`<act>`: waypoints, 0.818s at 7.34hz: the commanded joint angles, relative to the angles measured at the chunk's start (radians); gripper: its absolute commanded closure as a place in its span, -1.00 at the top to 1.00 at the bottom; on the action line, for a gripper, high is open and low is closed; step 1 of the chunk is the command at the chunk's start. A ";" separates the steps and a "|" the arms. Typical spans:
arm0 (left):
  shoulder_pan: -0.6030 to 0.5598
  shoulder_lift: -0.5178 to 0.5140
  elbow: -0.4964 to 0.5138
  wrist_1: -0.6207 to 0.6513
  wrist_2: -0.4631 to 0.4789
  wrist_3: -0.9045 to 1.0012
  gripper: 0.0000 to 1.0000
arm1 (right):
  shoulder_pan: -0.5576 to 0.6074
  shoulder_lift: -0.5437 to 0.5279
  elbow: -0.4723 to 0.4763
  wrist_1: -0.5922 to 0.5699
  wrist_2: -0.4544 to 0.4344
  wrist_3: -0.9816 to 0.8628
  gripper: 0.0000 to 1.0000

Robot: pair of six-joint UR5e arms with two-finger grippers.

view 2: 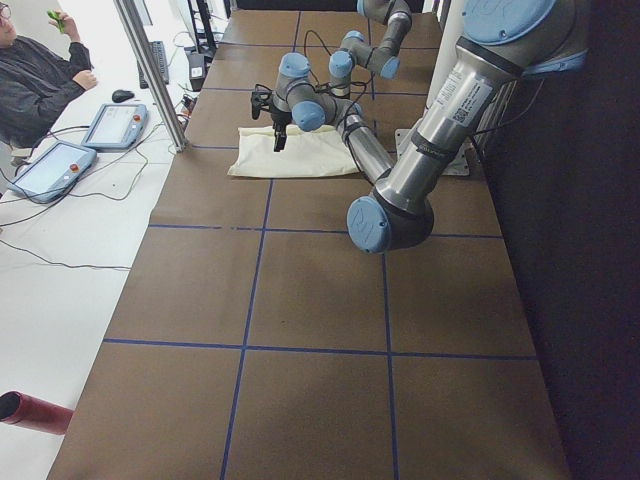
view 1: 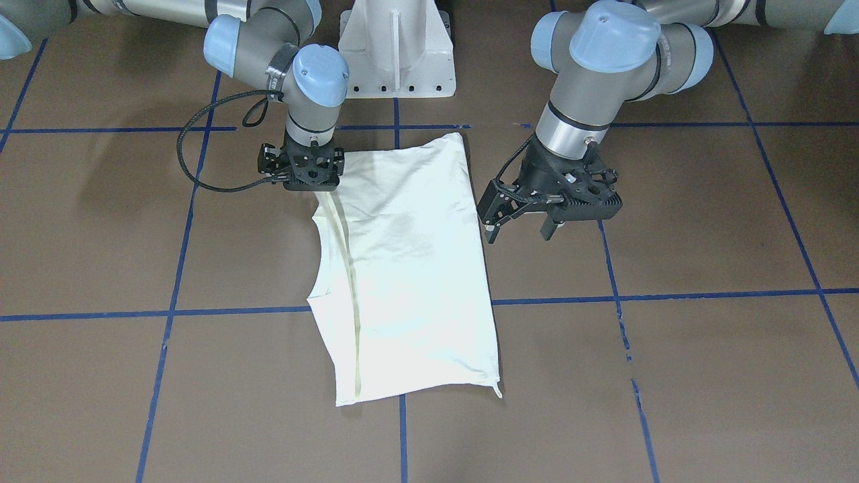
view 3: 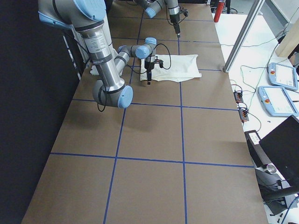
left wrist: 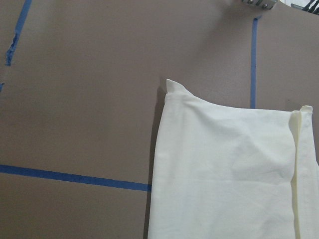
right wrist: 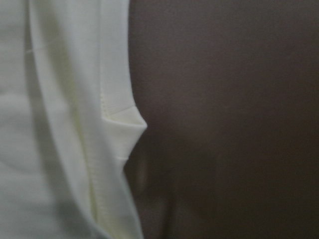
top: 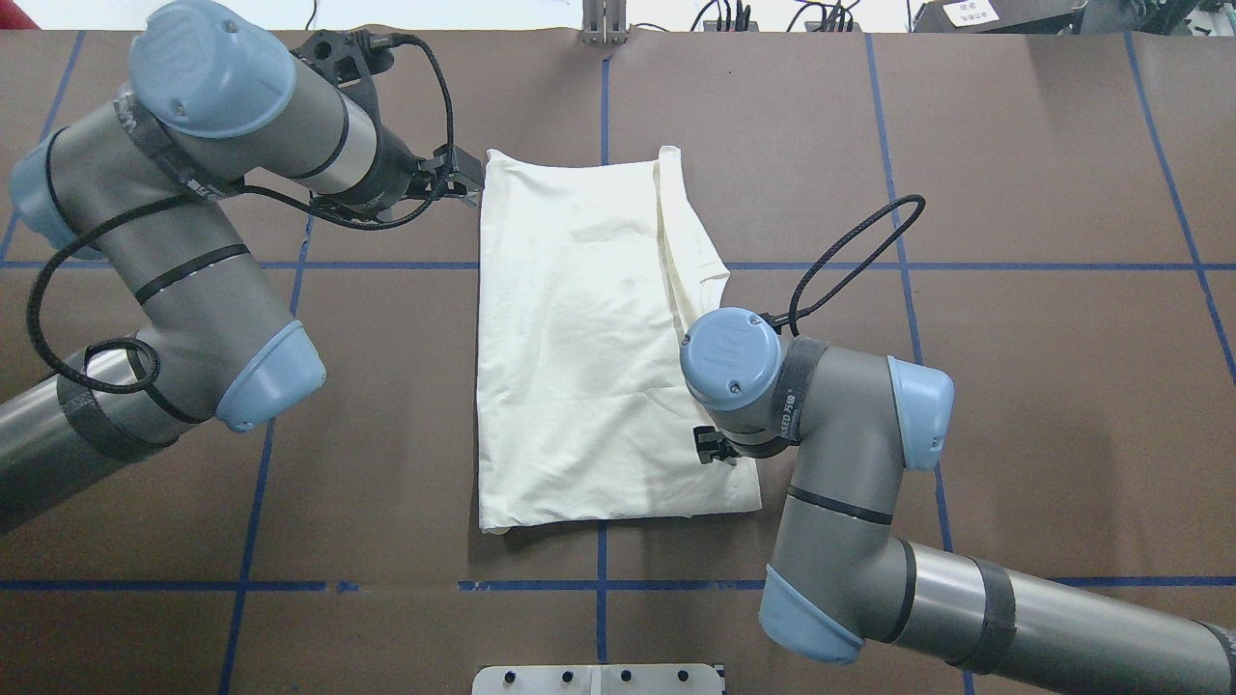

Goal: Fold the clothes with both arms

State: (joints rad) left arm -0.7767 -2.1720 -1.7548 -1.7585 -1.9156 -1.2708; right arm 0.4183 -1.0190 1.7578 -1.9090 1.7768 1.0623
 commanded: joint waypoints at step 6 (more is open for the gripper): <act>0.196 0.142 -0.104 -0.051 -0.034 -0.314 1.00 | 0.056 -0.058 0.169 0.261 0.041 -0.006 1.00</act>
State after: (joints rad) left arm -0.6846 -2.1016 -1.8076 -1.7851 -1.9471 -1.4320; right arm 0.4722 -1.0703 1.9081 -1.7468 1.7942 1.0354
